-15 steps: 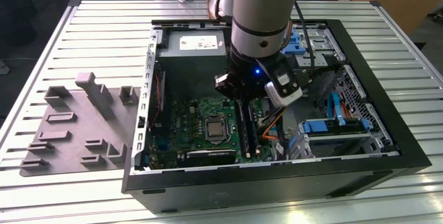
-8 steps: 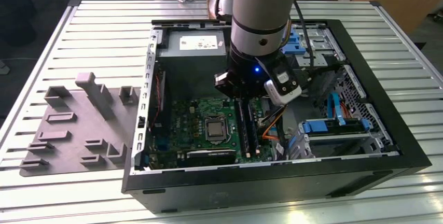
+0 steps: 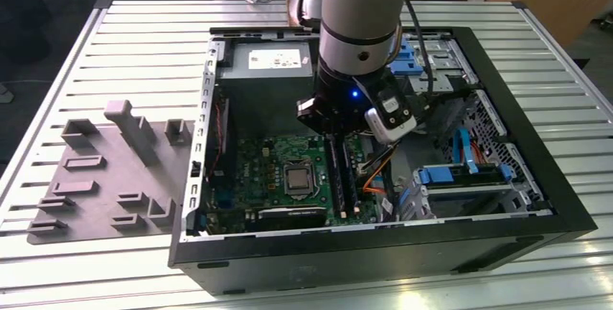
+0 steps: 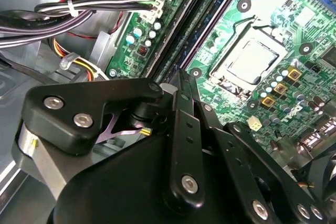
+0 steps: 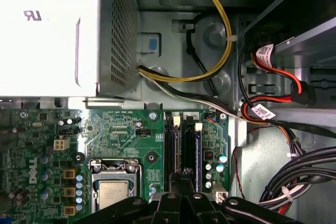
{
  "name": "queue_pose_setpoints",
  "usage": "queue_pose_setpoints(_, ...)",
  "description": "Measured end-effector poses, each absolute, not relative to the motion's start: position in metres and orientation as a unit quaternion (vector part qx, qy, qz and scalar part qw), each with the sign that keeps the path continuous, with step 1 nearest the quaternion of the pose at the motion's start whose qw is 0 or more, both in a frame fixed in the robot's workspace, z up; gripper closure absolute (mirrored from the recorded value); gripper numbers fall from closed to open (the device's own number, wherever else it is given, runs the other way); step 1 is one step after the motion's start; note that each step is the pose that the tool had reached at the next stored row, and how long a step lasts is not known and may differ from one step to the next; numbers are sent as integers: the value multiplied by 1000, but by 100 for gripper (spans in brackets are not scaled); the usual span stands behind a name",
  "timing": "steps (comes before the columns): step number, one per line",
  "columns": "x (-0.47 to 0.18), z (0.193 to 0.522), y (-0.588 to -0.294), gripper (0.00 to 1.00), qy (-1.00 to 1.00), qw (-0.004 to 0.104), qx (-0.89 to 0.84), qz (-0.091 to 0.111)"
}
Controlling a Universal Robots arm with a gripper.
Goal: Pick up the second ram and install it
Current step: 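Press down the second ram until it locks into place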
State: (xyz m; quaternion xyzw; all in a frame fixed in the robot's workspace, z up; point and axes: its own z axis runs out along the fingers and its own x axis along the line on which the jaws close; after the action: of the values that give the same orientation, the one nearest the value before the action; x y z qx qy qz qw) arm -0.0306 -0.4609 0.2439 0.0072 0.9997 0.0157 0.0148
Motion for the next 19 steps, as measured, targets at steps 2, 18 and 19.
queue_pose_setpoints(2,-31,244,-460,89,1000,15,7,16)
queue_pose_setpoints(18,-31,243,-451,89,1000,15,7,16)
queue_pose_setpoints(19,-31,243,-451,89,1000,15,7,16)
